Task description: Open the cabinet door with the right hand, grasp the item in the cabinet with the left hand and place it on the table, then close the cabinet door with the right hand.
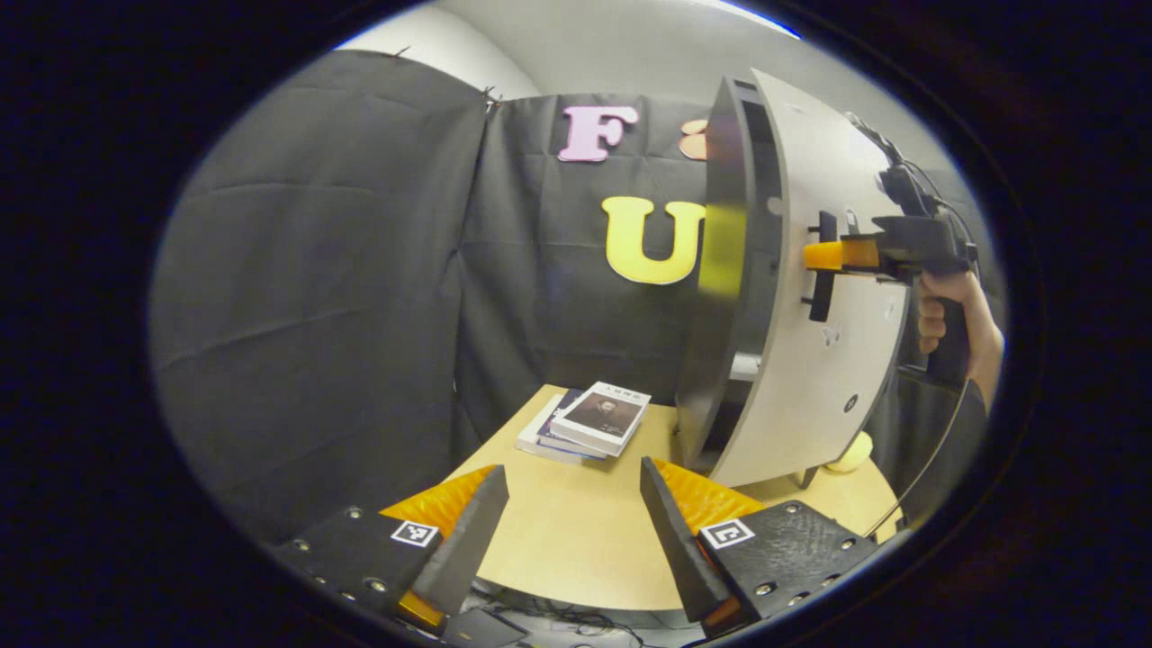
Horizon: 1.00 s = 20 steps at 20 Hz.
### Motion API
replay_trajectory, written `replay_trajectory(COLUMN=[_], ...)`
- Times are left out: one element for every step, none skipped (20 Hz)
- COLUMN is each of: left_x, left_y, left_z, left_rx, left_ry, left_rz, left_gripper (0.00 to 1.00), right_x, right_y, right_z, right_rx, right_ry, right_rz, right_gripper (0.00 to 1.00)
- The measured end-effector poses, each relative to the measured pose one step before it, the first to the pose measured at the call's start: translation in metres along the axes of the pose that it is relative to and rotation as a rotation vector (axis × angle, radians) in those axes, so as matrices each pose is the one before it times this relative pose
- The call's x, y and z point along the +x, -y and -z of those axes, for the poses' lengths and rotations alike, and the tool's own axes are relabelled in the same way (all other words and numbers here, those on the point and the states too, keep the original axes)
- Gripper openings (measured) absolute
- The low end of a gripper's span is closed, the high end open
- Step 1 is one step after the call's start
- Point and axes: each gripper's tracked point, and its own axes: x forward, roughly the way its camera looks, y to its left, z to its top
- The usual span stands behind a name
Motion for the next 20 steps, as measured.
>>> replay_trajectory(left_x=[-0.00532, -0.00453, -0.00355, -0.00466, -0.00375, -0.00406, -0.00683, -0.00543, -0.00463, -0.00368, -0.00526, -0.00489, -0.00285, -0.00298, -0.00289, -0.00311, -0.00373, -0.00444, -0.00491, -0.00509], left_y=[0.01132, 0.00894, 0.00741, 0.00689, 0.00496, 0.00564, 0.00673, 0.00611, 0.00447, 0.00218, 0.00157, 0.00250, 0.00231, 0.00202, 0.00164, 0.00229, 0.00204, 0.00316, 0.00232, 0.00245], left_z=[-0.00375, -0.00122, 0.00072, -0.00150, 0.00008, -0.00073, -0.00085, -0.00231, -0.00275, -0.00306, -0.00234, -0.00288, -0.00001, -0.00178, -0.00076, -0.00041, 0.00123, -0.00123, -0.00021, -0.00065], left_rx=[-0.00674, -0.00888, -0.00484, -0.00096, 0.00037, -0.00041, -0.00165, 0.00036, 0.00656, 0.01227, 0.01507, 0.01586, 0.01553, 0.01273, 0.00531, -0.00215, -0.00515, -0.00437, -0.00148, 0.00181], left_ry=[0.01132, 0.00476, 0.00151, 0.00421, 0.00621, 0.00347, 0.00171, 0.00737, 0.01255, 0.01135, 0.00686, 0.00348, 0.00253, 0.00357, 0.00381, -0.00146, 0.00047, 0.00316, 0.00298, 0.00043], left_rz=[0.00948, -0.00055, -0.00477, -0.00810, -0.00876, -0.00863, -0.00133, 0.00444, 0.00276, -0.00208, -0.00219, -0.00389, -0.00634, -0.00813, -0.00902, -0.00982, -0.00663, -0.00432, -0.00323, -0.00418], left_gripper=[0.85, 0.85, 0.85, 0.85, 0.85, 0.85, 0.85, 0.89, 0.85, 0.85, 0.85, 0.85, 0.85, 0.85, 0.85, 0.85, 0.85, 0.85, 0.85, 0.85], right_x=[-0.00699, -0.00695, -0.00559, -0.00660, -0.00650, -0.00612, -0.00573, -0.00548, -0.00629, -0.00536, -0.00013, -0.00049, -0.00182, -0.00224, -0.00314, -0.00279, -0.00225, -0.00055, 0.00074, -0.00026], right_y=[-0.00049, 0.00001, -0.00015, -0.00018, 0.00107, 0.00147, 0.00192, 0.00099, 0.00018, 0.00067, -0.00326, 0.00042, 0.00111, 0.00151, 0.00059, 0.00130, 0.00075, 0.00200, 0.00259, 0.00293], right_z=[0.00235, 0.00089, 0.00159, 0.00036, 0.00100, 0.00014, 0.00035, -0.00031, -0.00076, -0.00036, 0.00228, 0.00043, 0.00094, 0.00012, 0.00088, -0.00023, 0.00076, 0.00116, 0.00210, 0.00131], right_rx=[-0.00189, -0.00319, -0.00191, 0.00220, -0.00006, -0.00143, 0.00232, 0.00051, -0.00009, 0.00275, 0.00496, 0.00427, 0.00241, 0.00118, 0.00132, 0.00263, 0.00364, 0.00788, 0.00726, -0.00058], right_ry=[-0.00373, -0.00504, -0.00604, -0.00307, -0.00225, -0.00019, 0.00081, -0.00092, 0.00023, 0.00053, 0.00081, 0.00080, 0.00216, 0.00108, 0.00092, 0.00147, 0.00343, 0.00350, 0.00012, -0.00175], right_rz=[-0.01779, -0.01842, -0.01905, -0.01705, -0.01558, -0.01354, -0.01221, -0.01294, -0.01382, -0.01370, -0.01285, -0.01082, -0.00901, -0.00860, -0.00791, -0.00611, -0.00511, -0.00216, 0.00073, -0.00040], right_gripper=[0.16, 0.17, 0.16, 0.16, 0.16, 0.16, 0.16, 0.16, 0.16, 0.16, 0.16, 0.16, 0.16, 0.16, 0.16, 0.16, 0.16, 0.16, 0.16, 0.16])
